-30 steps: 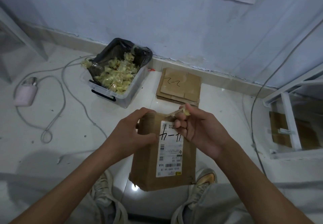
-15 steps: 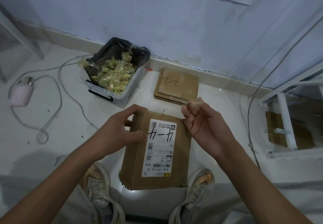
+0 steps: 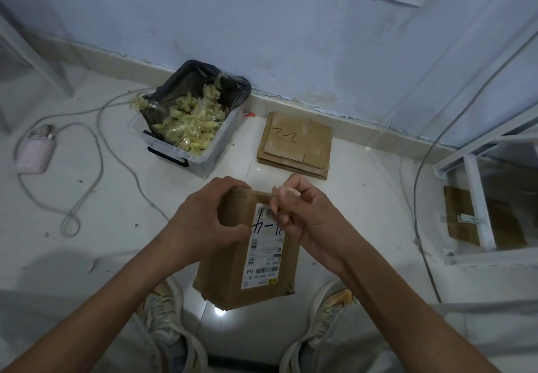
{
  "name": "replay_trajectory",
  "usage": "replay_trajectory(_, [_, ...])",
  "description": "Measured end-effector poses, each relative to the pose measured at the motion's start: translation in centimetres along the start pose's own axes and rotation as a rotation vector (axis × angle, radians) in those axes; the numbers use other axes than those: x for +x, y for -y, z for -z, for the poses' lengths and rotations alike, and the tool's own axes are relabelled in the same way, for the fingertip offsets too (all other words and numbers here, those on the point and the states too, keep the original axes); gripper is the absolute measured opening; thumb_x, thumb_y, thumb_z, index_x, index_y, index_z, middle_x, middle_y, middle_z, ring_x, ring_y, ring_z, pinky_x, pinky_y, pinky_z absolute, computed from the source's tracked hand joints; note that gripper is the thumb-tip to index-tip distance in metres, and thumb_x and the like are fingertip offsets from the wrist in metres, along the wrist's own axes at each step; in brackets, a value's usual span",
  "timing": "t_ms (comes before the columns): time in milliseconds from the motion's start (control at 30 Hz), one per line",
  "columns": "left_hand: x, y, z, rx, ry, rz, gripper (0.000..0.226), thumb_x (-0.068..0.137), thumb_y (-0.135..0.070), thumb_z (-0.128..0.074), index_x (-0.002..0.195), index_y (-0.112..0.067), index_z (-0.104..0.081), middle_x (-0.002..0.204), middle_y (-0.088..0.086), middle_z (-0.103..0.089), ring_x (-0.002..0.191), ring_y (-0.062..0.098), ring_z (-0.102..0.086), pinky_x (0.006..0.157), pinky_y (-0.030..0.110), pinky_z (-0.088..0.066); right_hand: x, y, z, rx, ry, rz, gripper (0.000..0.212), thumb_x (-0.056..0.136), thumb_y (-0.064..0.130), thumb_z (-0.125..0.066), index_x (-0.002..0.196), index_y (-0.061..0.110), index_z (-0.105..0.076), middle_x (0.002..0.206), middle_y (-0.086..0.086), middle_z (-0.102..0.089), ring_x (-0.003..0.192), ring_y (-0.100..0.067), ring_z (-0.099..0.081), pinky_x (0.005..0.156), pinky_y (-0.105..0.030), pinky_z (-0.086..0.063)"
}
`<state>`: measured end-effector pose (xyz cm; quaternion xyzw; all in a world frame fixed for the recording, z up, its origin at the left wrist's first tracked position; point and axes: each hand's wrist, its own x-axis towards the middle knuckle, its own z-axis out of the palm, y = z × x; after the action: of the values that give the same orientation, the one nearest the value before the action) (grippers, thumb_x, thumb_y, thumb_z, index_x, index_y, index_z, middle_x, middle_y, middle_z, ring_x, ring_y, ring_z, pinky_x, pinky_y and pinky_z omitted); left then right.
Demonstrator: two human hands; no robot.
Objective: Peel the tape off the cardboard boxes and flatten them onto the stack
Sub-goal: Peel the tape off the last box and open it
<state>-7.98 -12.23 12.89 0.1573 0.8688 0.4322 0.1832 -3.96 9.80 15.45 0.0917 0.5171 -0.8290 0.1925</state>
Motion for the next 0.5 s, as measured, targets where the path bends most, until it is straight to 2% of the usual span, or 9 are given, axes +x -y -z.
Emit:
replay_trajectory(67, [0.0,0.3,0.3,0.024,-0.034,-0.005,0.066,0.062,-0.063,-0.066,0.124,-0.045,-0.052,0.115,-0.025,-0.057,0.104,-0.003,-0.057,0.081,0.021,-0.053,0.5,-0.3,0.0,-0.074,-0.018,0.012,0.013,0.096,0.027,-0.070,0.089,0.016,-0.065,0.084,-0.009,-0.062,0.068,-0.012,-0.049,0.069,-0.027,-0.041])
replay_trajectory(133, [-0.1,0.8,0.7,0.026,-0.082,0.012,0.068,0.061,-0.063,-0.066,0.125,-0.047,-0.052,0.116,-0.024,-0.057,0.106,-0.002,-0.056,0.082,0.023,-0.052,1.3,-0.7,0.1,-0.096,-0.021,0.002,0.019,0.097,0.028,-0.068,0.098,0.009,-0.072,0.084,-0.011,-0.061,0.072,-0.014,-0.052,0.073,-0.029,-0.042])
replay_trajectory(200, [-0.2,1.6,1.4,0.027,-0.132,0.042,0.065,0.065,-0.055,-0.075,0.125,-0.046,-0.052,0.117,-0.021,-0.057,0.106,-0.001,-0.056,0.083,0.026,-0.053,2.5,-1.0,-0.1,-0.098,-0.029,-0.024,0.026,0.098,0.025,-0.066,0.110,0.003,-0.074,0.086,-0.010,-0.065,0.078,-0.015,-0.056,0.077,-0.030,-0.047])
replay_trajectory(300, [0.1,3.1,2.4,0.035,-0.216,0.074,0.059,0.073,-0.043,-0.082,0.124,-0.043,-0.054,0.115,-0.020,-0.055,0.104,-0.004,-0.054,0.081,0.026,-0.050,4.6,-1.7,-0.9,-0.108,-0.049,-0.040,0.039,0.094,0.020,-0.069,0.125,-0.004,-0.065,0.093,-0.013,-0.068,0.077,-0.015,-0.059,0.078,-0.029,-0.052])
replay_trajectory(433, [0.8,5.7,4.1,0.055,-0.341,0.141,0.056,0.074,-0.047,-0.083,0.122,-0.044,-0.052,0.116,-0.019,-0.056,0.101,0.002,-0.056,0.082,0.031,-0.052,8.6,-2.9,-1.9,-0.222,-0.092,-0.034,0.022,0.102,0.007,-0.062,0.120,-0.003,-0.071,0.090,-0.008,-0.069,0.075,-0.011,-0.058,0.071,-0.024,-0.050])
replay_trajectory(500, [1.2,7.3,5.2,0.054,-0.401,0.199,0.054,0.074,-0.050,-0.082,0.118,-0.046,-0.051,0.114,-0.019,-0.056,0.101,0.004,-0.057,0.083,0.035,-0.055,11.5,-3.1,-2.4,-0.234,-0.105,-0.061,0.023,0.103,0.004,-0.060,0.120,-0.005,-0.072,0.087,-0.006,-0.068,0.074,-0.010,-0.057,0.068,-0.022,-0.048])
